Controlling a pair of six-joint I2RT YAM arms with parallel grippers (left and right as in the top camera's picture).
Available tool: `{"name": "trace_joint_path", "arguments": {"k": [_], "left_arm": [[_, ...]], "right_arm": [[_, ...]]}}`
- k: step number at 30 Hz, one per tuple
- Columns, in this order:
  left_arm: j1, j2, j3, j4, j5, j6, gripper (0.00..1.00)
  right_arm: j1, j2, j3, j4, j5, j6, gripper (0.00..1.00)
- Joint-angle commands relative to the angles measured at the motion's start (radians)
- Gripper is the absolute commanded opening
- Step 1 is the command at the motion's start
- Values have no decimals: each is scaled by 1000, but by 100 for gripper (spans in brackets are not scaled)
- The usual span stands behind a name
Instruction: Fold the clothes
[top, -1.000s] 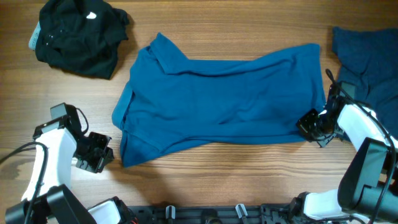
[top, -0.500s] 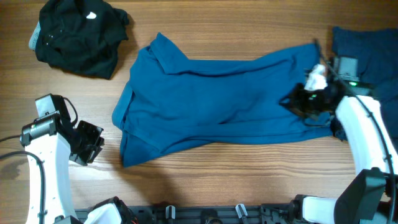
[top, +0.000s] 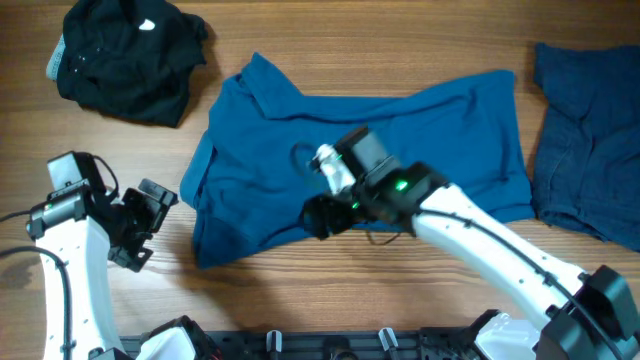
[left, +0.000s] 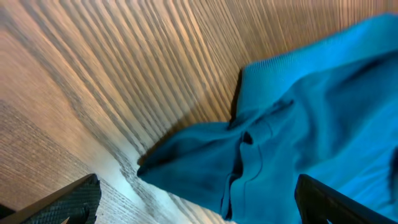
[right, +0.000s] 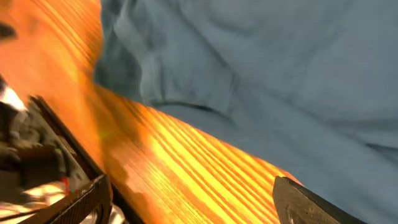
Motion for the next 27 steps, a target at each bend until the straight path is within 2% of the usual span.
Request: {"name": "trace_joint_path", "arguments": {"k": [1, 3, 9, 15, 17, 18, 20, 23, 27], "left_arm": [[64, -13, 16, 4, 9, -45, 100], [78, -13, 16, -2, 8, -45, 100], [79, -13, 16, -7, 7, -37, 100], [79, -13, 16, -8, -8, -33, 100], [79, -13, 16, -11, 0, 11, 97], [76, -13, 16, -16, 77, 163, 83], [61, -13, 16, -39, 152, 282, 80], [24, -22, 16, -53, 174, 329, 80], [-69, -75, 16, -71, 174, 328, 81]], "right_arm": [[95, -2, 11, 33, 270, -40, 84], [140, 9, 11, 84, 283, -85, 85], [193, 84, 11, 197, 340, -84, 92], [232, 194, 27, 279, 318, -83, 93], [247, 206, 35, 276, 361, -74, 93], [252, 206, 35, 275, 449, 3, 95], [245, 203, 42, 269, 515, 108, 96], [206, 194, 64, 222, 562, 266, 99], [85, 157, 121, 65, 559, 429, 100]]}}
